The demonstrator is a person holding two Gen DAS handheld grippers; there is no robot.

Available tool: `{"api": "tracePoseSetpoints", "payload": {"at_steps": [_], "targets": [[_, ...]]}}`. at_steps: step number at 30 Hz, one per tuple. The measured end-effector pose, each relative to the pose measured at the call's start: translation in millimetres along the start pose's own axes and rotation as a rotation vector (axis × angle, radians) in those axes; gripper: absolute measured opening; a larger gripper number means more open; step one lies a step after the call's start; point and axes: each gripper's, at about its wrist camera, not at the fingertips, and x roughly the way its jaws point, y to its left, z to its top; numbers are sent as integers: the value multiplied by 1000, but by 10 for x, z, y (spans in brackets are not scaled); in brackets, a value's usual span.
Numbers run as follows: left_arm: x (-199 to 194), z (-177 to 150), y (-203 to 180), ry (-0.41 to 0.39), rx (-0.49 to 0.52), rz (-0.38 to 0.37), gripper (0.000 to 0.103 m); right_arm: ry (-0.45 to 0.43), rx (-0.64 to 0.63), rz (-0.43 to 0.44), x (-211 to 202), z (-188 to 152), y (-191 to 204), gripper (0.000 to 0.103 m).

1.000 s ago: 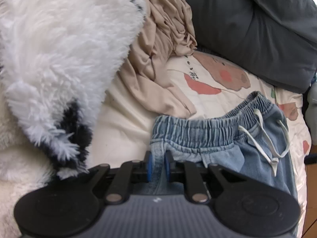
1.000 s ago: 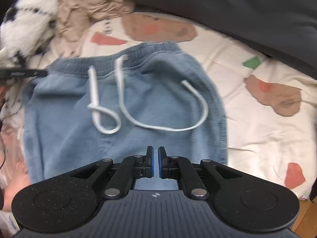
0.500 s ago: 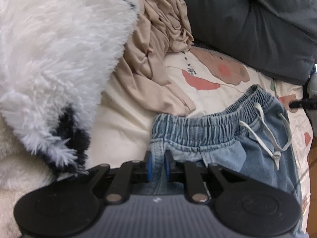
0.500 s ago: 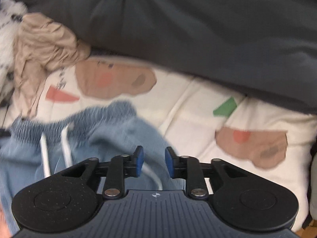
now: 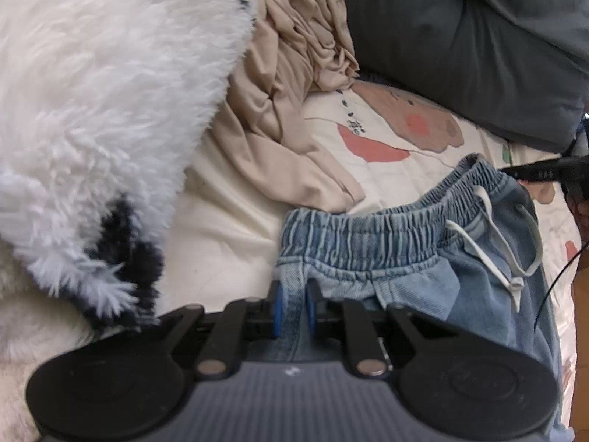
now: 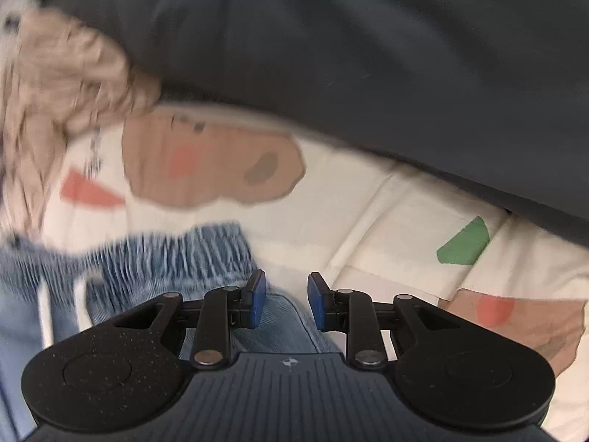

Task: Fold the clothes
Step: 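Hold the waistband with the left gripper while the right gripper approaches the waistband, then grasp the waistband with the right gripper while the left gripper holds it taut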

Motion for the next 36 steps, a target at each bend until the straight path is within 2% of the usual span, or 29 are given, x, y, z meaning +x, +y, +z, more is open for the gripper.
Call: {"api": "tracePoseSetpoints", "payload": {"at_steps": [8,17,25,31,36], "targets": [[-10,-9,6,1,-7,-4,14,55,-142,-7,66,-50,154,32],[-5,38,40,9,0,-19,14,138,-390,-15,79,-38,264,32],[7,70,63,19,10,-29,14,200,-528,30,161,9,283,32],[42,96,65,26,12,-30,14,208,-591,66,266,-47,307,32],[80,104,38,20,19,-21,13,189,-593,74,236,-111,329,12]]}}
